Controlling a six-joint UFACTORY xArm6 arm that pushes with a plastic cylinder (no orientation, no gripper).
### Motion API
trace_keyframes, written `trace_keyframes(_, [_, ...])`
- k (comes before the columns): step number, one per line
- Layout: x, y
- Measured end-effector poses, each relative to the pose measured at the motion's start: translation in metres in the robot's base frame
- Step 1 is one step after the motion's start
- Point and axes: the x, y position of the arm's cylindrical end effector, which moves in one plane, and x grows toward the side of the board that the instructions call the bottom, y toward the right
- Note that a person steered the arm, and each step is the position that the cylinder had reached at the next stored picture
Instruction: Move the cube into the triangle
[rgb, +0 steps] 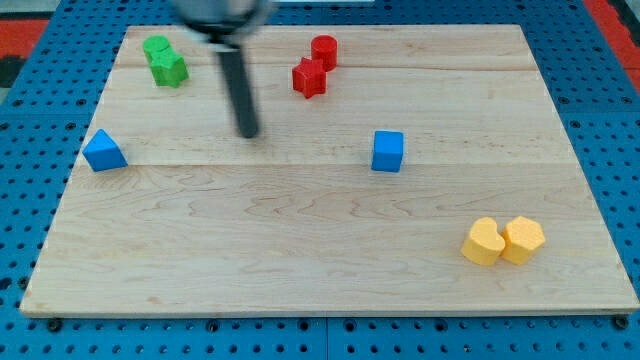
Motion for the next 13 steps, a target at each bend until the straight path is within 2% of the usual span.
trace_keyframes(1, [-0.001,0.1])
trace_keyframes(2, [-0.002,0.175])
trace_keyframes(3, [0.005,0.213])
trace_keyframes(4, [0.022,0.192])
trace_keyframes(6, [0.023,0.07])
trace_keyframes(7, [0.029,0.11])
trace_keyframes(8, [0.049,0.099])
trace_keyframes(10, [0.049,-0.046])
trace_keyframes(11, [0.074,-0.051])
trace_keyframes(13, [0.09,-0.119])
